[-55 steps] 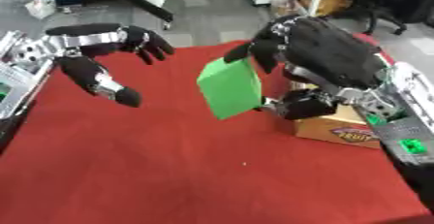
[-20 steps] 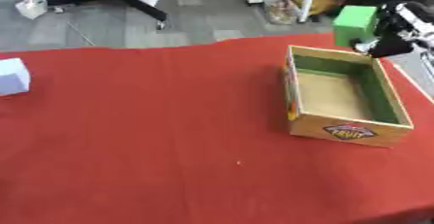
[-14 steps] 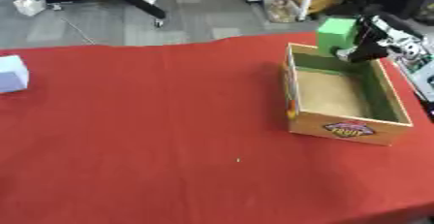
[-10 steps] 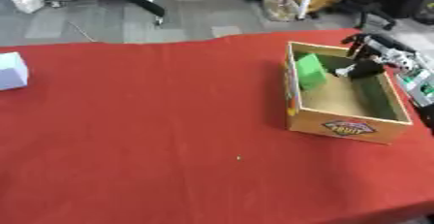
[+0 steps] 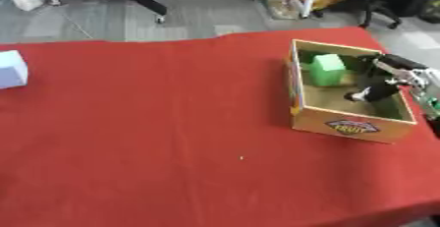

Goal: Pick up the objects with one hand, pass them to the other hand, and then place them into the box on the other side of the table.

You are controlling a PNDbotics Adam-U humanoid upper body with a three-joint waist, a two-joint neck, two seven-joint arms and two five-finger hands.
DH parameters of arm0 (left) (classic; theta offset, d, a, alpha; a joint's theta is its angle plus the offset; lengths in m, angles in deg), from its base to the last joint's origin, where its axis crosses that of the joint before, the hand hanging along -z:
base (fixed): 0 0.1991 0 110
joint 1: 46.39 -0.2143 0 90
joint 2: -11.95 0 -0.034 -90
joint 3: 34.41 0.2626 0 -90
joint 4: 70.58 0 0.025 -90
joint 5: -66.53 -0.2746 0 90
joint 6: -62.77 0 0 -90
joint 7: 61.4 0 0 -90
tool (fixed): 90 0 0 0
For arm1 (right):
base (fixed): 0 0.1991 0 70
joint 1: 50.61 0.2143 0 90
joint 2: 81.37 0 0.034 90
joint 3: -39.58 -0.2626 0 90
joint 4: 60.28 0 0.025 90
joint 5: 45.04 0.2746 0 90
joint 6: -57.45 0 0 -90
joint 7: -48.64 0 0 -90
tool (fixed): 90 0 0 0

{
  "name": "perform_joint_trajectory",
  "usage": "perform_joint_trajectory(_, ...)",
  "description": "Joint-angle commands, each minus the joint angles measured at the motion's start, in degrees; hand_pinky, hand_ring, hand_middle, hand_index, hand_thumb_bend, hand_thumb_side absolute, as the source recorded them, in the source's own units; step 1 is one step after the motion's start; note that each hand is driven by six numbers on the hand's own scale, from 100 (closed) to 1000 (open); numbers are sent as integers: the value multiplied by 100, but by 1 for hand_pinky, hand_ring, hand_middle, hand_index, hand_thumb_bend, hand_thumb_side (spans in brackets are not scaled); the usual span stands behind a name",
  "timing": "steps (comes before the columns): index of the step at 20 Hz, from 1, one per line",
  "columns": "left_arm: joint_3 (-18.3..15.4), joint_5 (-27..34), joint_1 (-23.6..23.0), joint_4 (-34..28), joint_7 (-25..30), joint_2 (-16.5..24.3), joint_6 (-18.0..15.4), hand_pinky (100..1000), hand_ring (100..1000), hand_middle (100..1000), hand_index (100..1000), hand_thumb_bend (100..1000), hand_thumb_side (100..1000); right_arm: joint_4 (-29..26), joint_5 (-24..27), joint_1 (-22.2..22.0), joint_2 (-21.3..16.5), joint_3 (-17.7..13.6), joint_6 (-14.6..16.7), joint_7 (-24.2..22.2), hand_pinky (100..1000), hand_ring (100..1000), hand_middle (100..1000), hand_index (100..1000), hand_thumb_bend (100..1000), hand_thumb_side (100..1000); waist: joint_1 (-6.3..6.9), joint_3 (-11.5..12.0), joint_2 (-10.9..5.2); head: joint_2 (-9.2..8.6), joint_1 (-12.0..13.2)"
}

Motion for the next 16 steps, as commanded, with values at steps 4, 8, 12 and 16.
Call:
perform_joint_trajectory(4, -141, -76, 3, -72, -13, 73, 27, 744, 803, 790, 865, 690, 643, -427, 57, -67, -319, -165, -12, 283, 765, 707, 720, 969, 551, 401, -56, -30, -150, -3, 11)
perform_joint_trajectory(8, -196, -136, -16, -9, -67, 117, 28, 743, 802, 790, 863, 689, 642, -1432, 686, -380, -527, -324, -44, 698, 757, 652, 661, 930, 549, 369, -53, -75, -145, -43, 147)
perform_joint_trajectory(12, -270, -245, -11, 108, -154, 205, 7, 744, 802, 789, 861, 691, 640, -2840, 1366, -838, -731, -620, -364, 1338, 742, 600, 601, 867, 529, 332, -34, -122, -142, -153, 464)
perform_joint_trajectory(16, -347, -454, 25, 310, -266, 393, -68, 742, 798, 783, 858, 696, 636, -4458, 1972, -1399, -749, -928, -807, 2042, 730, 577, 572, 825, 494, 303, -17, -190, -139, -266, 812)
